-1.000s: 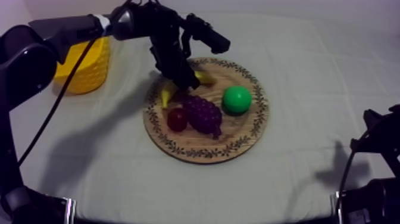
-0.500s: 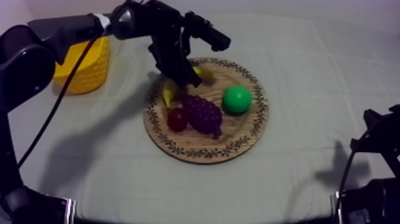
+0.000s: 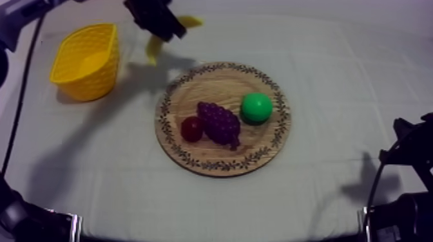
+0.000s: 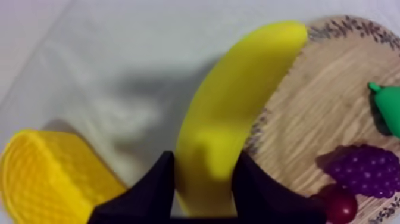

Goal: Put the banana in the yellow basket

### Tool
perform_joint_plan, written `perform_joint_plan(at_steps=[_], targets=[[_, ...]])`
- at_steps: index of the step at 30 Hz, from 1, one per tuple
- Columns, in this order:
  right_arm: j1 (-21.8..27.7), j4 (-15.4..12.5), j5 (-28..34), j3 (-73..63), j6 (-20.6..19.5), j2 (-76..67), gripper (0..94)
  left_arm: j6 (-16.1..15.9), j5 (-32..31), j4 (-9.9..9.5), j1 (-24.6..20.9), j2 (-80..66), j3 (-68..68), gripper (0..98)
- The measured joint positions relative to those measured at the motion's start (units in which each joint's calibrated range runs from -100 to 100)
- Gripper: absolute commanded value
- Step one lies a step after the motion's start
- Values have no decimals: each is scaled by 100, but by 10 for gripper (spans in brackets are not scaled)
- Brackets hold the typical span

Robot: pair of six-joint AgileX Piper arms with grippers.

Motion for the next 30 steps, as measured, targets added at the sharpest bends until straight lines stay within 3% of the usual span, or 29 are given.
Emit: perform_joint_plan(at_steps=[16, 30], targets=[[0, 0, 0, 0, 0, 0, 3, -225, -58, -174, -1464, -548, 588, 357], [0, 0, 0, 0, 0, 0, 3, -181, -834, -83, -1992, 11, 1104, 378]])
